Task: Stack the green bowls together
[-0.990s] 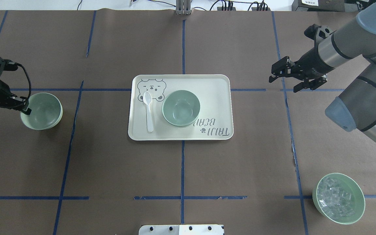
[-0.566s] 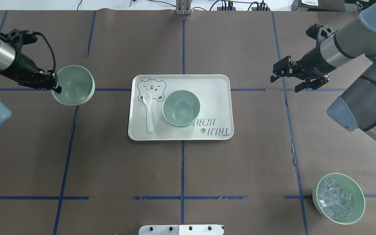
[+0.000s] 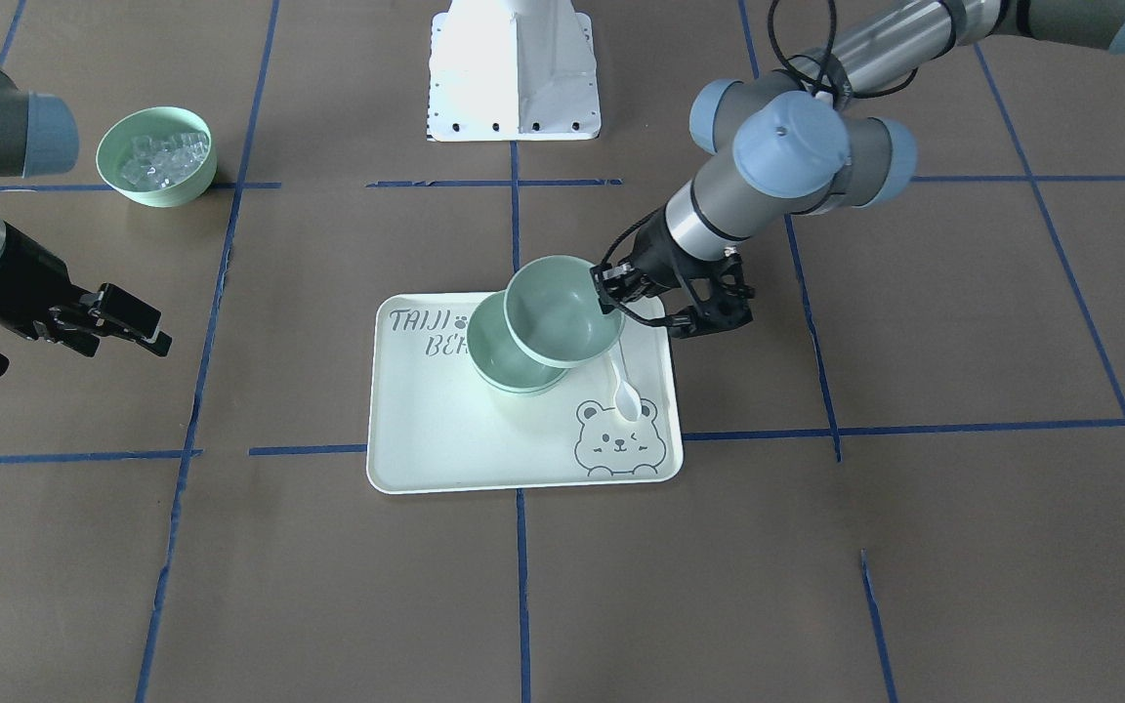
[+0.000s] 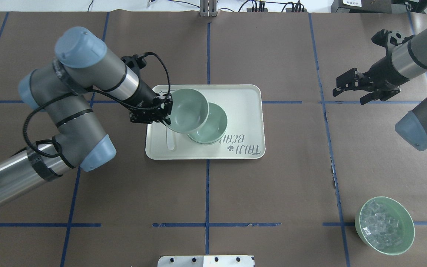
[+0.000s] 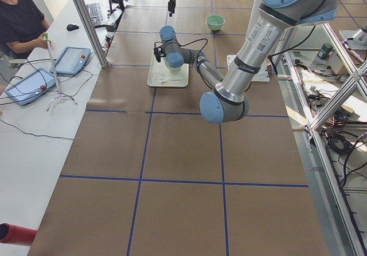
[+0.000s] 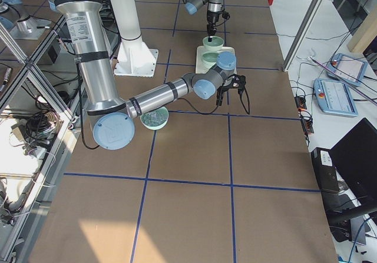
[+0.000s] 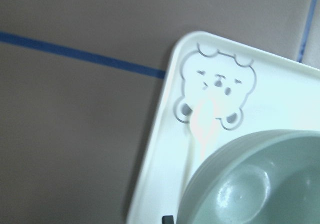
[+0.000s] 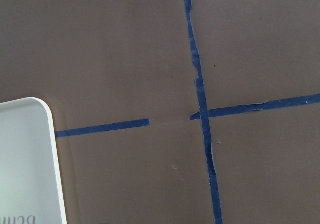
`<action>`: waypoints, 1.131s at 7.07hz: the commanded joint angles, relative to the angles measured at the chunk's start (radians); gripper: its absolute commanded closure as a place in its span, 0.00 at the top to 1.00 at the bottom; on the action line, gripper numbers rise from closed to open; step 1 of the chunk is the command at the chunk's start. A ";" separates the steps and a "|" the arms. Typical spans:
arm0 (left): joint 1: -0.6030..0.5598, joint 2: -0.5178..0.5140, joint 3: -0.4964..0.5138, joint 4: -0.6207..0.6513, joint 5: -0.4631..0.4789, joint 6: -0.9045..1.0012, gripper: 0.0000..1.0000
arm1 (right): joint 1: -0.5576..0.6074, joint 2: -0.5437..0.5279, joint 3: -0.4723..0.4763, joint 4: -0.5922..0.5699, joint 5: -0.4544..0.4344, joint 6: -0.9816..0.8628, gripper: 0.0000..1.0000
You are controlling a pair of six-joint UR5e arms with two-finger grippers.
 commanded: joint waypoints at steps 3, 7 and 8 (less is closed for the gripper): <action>0.031 -0.047 0.037 -0.002 0.070 -0.027 0.00 | 0.005 -0.021 0.003 0.001 -0.004 -0.021 1.00; 0.060 -0.043 0.038 -0.012 0.112 -0.016 0.99 | 0.004 -0.021 -0.002 0.001 -0.007 -0.021 1.00; 0.072 -0.047 0.034 -0.012 0.163 -0.016 1.00 | 0.002 -0.021 -0.004 -0.001 -0.007 -0.021 1.00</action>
